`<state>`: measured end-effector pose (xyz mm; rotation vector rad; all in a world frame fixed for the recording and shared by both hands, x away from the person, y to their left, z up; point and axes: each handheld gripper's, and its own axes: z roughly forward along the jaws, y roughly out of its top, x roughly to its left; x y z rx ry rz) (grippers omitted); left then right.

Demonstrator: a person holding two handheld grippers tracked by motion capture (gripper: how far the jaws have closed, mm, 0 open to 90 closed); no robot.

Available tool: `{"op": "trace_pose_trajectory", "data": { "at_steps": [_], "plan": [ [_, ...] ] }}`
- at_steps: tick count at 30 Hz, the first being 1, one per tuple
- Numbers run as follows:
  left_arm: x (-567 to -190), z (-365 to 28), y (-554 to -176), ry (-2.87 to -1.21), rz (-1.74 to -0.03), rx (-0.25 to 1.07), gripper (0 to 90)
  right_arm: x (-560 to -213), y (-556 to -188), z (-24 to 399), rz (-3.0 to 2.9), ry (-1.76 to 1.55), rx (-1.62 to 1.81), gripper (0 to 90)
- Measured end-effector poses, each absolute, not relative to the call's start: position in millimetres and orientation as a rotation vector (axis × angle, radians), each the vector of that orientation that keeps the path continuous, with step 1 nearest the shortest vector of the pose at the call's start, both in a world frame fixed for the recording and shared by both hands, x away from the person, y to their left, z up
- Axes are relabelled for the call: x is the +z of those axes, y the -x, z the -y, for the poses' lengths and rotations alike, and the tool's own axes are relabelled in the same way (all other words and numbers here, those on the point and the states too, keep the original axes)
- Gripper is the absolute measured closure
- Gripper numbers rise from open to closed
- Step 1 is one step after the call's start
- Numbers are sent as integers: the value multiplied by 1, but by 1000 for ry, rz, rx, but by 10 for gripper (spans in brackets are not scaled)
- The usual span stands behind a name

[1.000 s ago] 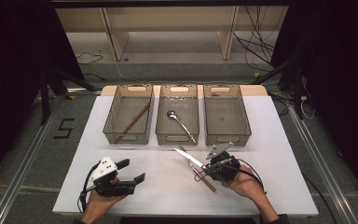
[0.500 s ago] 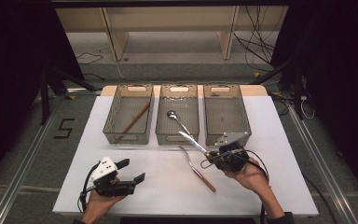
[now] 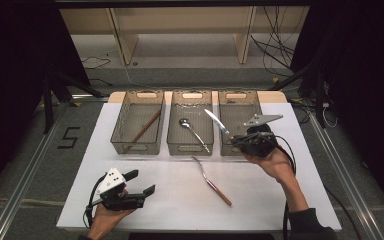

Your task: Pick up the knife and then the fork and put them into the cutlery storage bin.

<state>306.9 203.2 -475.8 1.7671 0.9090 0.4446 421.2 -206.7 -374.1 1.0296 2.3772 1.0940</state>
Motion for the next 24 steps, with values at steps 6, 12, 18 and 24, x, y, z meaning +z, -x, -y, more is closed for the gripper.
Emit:
{"op": "trace_pose_trajectory", "data": {
  "at_steps": [6, 12, 18, 24],
  "plan": [
    [-476, -203, -307, -1765, -909, 446, 160, -369, -439, 209, -2362, -1064, 1053, 772],
    [-476, -203, -307, -1765, -909, 446, 160, -365, -458, 212, -2329, -1105, 1030, 772],
    [-476, -203, -307, -1762, -911, 443, 161, -363, -474, 215, -2299, -1153, 1022, 772],
    [-476, -203, -307, -1761, -910, 443, 160, -366, -488, 219, -2277, -1210, 1023, 772]
  ]
}}
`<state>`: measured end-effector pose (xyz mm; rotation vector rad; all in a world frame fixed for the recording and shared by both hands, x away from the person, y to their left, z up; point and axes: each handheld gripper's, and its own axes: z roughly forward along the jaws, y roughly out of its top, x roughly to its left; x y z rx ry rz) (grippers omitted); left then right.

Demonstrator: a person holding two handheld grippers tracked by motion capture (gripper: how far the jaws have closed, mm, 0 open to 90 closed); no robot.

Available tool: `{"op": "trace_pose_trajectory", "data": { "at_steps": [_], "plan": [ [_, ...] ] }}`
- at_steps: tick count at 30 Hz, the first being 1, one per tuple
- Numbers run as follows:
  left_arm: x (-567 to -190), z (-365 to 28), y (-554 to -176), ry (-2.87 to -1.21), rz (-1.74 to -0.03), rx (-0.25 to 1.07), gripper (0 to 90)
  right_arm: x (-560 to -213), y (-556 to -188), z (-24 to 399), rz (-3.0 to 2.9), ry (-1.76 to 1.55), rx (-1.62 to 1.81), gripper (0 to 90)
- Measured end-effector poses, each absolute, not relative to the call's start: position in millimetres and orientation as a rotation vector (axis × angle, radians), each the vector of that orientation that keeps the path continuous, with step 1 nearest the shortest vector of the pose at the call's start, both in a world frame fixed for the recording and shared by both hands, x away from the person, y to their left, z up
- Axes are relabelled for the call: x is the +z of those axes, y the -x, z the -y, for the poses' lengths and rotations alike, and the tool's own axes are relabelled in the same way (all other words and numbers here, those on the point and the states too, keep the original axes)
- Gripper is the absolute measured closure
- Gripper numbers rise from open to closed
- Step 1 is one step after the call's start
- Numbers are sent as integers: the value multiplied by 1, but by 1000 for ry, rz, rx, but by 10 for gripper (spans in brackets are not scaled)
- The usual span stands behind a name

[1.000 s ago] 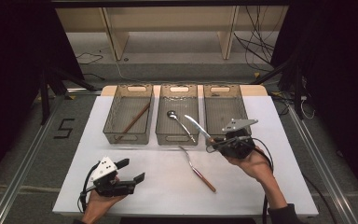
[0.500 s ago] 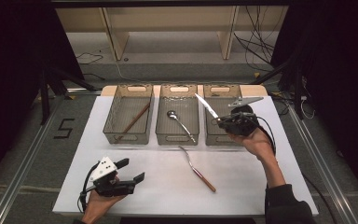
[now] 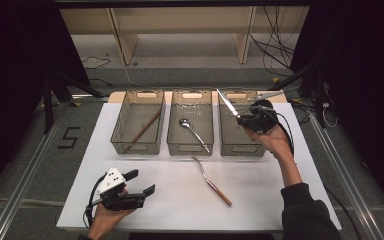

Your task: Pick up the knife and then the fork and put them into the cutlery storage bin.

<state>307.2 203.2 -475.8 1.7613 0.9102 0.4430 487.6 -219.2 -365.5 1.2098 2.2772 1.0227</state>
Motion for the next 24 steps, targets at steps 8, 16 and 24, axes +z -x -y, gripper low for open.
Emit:
{"op": "trace_pose_trajectory", "data": {
  "at_steps": [8, 16, 24],
  "plan": [
    [-476, -203, -307, -1761, -909, 443, 160, -374, -502, 219, -2261, -1259, 974, 771],
    [-476, -204, -307, -1761, -909, 442, 160, -383, -514, 220, -2256, -1320, 933, 771],
    [-476, -203, -307, -1761, -908, 442, 160, -390, -520, 218, -2255, -1350, 890, 771]
  ]
}}
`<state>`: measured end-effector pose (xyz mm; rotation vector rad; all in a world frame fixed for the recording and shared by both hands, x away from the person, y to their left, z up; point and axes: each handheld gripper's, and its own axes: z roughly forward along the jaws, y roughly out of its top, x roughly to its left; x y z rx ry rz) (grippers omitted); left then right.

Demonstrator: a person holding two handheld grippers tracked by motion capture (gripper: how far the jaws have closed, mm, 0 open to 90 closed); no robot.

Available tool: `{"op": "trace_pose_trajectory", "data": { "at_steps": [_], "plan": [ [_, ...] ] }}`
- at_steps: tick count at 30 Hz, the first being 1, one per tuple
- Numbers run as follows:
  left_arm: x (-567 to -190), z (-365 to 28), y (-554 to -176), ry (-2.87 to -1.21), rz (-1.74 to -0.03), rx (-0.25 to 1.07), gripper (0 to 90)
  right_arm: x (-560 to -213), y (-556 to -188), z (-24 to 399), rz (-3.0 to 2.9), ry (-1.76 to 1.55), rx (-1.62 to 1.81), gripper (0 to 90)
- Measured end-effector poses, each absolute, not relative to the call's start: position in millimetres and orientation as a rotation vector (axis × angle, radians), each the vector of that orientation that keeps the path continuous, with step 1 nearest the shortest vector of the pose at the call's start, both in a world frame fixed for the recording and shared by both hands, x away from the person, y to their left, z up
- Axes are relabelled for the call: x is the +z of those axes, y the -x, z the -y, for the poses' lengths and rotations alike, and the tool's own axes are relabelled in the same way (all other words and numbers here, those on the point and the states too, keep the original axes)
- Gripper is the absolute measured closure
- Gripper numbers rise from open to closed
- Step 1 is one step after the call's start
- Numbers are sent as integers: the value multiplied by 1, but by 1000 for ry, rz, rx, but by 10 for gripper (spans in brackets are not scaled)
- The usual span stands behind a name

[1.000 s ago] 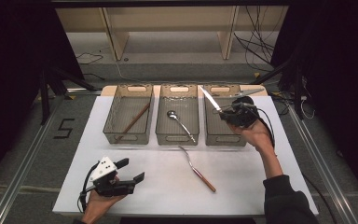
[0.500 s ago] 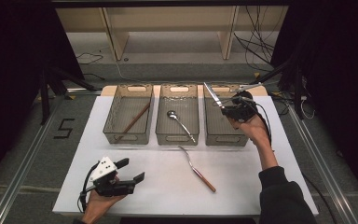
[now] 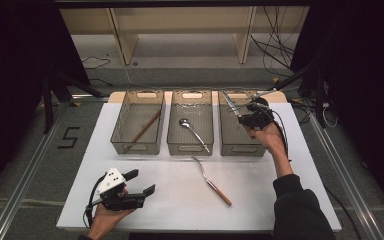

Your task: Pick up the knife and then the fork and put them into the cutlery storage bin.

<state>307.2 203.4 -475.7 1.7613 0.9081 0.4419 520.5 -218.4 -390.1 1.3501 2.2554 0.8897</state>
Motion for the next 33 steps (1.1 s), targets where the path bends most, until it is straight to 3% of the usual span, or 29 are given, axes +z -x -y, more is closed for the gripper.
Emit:
{"op": "trace_pose_trajectory", "data": {
  "at_steps": [26, 27, 30, 33],
  "plan": [
    [-476, -204, -307, -1761, -907, 442, 161, -405, -529, 213, -2249, -1426, 824, 761],
    [-476, -204, -307, -1761, -908, 441, 160, -406, -530, 213, -2250, -1433, 828, 753],
    [-476, -204, -307, -1761, -907, 442, 161, -403, -529, 213, -2259, -1434, 864, 613],
    [-476, -204, -307, -1762, -908, 442, 160, -397, -524, 212, -2268, -1403, 891, 560]
  ]
}}
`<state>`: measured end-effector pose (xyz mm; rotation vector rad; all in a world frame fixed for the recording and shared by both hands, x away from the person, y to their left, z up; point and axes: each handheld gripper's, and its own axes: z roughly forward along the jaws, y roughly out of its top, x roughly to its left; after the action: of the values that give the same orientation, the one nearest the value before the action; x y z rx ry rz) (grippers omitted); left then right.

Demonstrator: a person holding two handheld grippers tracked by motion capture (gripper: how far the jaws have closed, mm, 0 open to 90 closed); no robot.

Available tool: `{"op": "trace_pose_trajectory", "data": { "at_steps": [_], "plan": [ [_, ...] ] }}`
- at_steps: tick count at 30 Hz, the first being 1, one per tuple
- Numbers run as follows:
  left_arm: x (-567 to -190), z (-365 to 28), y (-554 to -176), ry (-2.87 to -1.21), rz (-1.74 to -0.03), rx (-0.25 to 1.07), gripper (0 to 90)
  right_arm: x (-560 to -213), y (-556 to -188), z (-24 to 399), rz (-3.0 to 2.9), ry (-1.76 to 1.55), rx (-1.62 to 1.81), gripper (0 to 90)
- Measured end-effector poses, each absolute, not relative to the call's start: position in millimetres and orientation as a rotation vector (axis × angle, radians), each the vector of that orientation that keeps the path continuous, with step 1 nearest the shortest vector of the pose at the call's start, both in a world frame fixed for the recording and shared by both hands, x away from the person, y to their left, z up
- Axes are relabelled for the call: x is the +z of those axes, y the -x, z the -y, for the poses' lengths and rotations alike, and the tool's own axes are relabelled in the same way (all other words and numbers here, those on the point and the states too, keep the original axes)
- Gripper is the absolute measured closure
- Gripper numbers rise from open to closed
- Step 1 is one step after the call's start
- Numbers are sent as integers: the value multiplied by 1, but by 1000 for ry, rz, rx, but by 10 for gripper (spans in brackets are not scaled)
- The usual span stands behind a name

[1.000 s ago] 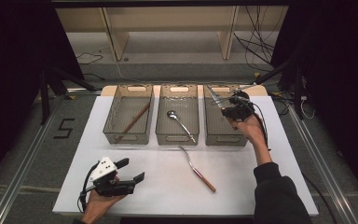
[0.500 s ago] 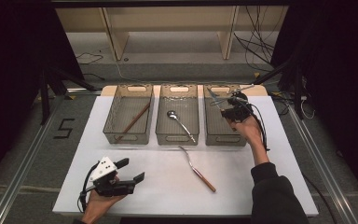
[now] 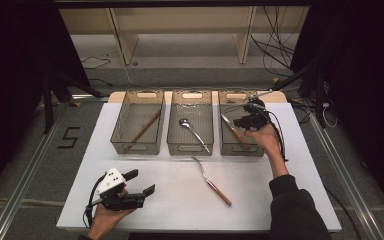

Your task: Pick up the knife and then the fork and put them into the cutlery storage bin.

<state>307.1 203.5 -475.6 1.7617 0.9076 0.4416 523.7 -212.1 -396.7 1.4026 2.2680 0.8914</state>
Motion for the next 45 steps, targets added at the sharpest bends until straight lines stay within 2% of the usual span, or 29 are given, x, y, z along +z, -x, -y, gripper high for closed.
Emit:
{"op": "trace_pose_trajectory", "data": {
  "at_steps": [9, 24, 28, 37, 45],
  "plan": [
    [-476, -203, -307, -1763, -907, 445, 160, -384, -491, 210, -2288, -1288, 994, 437],
    [-476, -204, -307, -1757, -908, 444, 161, -377, -411, 184, -2358, -1091, 1192, 335],
    [-476, -203, -307, -1757, -906, 446, 160, -383, -396, 179, -2396, -1076, 1204, 323],
    [-475, -203, -307, -1756, -905, 445, 161, -396, -385, 170, -2477, -1051, 1145, 292],
    [-475, -203, -306, -1758, -904, 447, 160, -408, -374, 157, -2548, -998, 1055, 323]
  ]
}}
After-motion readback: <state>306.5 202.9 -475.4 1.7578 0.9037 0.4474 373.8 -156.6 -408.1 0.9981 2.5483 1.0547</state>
